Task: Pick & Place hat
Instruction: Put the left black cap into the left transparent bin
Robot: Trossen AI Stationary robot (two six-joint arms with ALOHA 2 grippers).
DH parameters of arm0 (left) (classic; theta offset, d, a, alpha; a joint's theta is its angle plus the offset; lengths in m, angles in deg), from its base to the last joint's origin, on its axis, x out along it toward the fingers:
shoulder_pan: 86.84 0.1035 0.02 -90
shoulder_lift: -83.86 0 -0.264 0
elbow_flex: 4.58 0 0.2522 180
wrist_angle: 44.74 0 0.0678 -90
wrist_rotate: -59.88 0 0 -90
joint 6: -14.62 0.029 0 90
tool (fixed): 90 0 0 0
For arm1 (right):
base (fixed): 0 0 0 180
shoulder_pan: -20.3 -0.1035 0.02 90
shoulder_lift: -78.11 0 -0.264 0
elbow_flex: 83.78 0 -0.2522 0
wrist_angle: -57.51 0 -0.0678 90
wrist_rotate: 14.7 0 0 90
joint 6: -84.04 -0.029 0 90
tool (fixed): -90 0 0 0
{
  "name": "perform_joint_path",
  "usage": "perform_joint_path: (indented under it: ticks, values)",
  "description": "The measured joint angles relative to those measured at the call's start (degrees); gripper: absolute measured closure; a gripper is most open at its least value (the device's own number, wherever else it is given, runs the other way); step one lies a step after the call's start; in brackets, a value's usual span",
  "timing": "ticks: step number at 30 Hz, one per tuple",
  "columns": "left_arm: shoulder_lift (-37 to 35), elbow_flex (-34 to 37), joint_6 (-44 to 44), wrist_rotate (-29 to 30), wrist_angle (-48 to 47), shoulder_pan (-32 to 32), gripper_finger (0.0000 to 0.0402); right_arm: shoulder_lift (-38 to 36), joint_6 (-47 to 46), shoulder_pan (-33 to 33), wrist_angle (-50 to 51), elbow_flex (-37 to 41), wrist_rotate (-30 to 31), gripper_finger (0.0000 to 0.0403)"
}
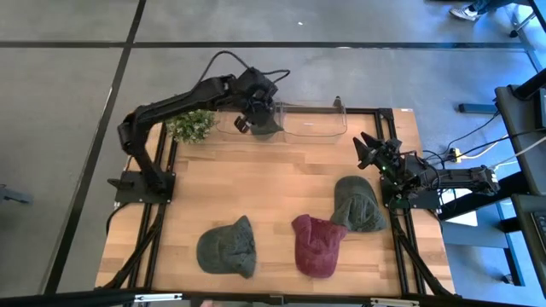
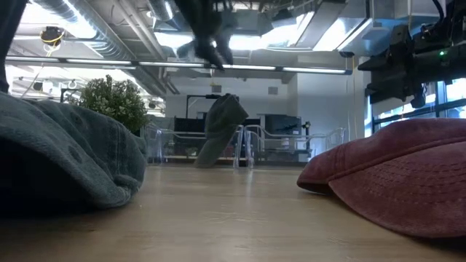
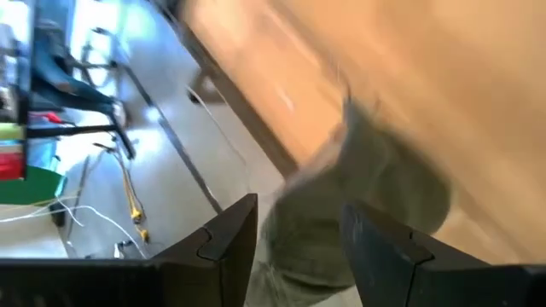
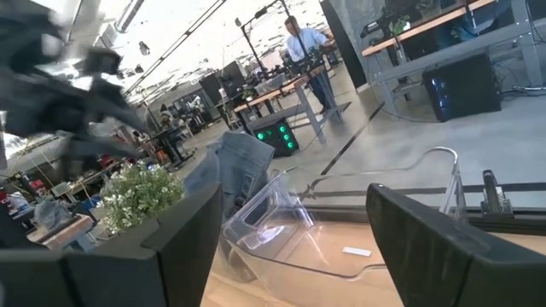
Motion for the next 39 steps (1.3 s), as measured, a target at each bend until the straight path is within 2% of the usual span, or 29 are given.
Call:
perform_joint_path:
  ticks: [6, 9, 15, 21, 26, 30, 34, 39]
  values:
    - [-5.9, 0.0, -24.6, -4.9, -4.7, -6.3, 0.0243, 0.0, 0.2, 0.0, 0.0, 0.0, 0.0, 0.0114]
    - [-7.8, 0.0, -32.6, -8.0, -6.5, -10.0, 0.0240, 0.0, -0.1, 0.0, 0.0, 0.0, 0.0, 0.0114]
    - [-8.1, 0.0, -41.7, -9.2, -7.9, -17.5, 0.0243, 0.0, -0.2, 0.0, 0.0, 0.0, -0.1, 0.0114]
    - [-7.0, 0.1, -47.0, -9.2, -8.6, -24.2, 0.0244, 0.0, -0.4, 0.0, 0.0, 0.0, -0.1, 0.0114]
    - [-6.1, 0.0, -54.4, -9.0, -8.4, -28.7, 0.0244, 0.0, -4.2, 0.0, -0.1, 0.0, -0.2, 0.0114]
    - [-4.7, 0.0, -63.2, -7.2, -8.0, -33.5, 0.0244, 0.0, -7.8, 0.0, -0.1, 0.0, -0.3, 0.0114]
    - [-2.2, 0.0, -67.4, -3.2, -7.2, -40.3, 0.0242, 0.0, -7.7, 0.0, 0.8, 0.0, -0.3, 0.0114]
    - [2.7, 0.0, -76.9, 2.4, -7.4, -47.8, 0.0244, 0.0, -7.8, 0.0, 7.5, 0.0, -1.6, 0.0114]
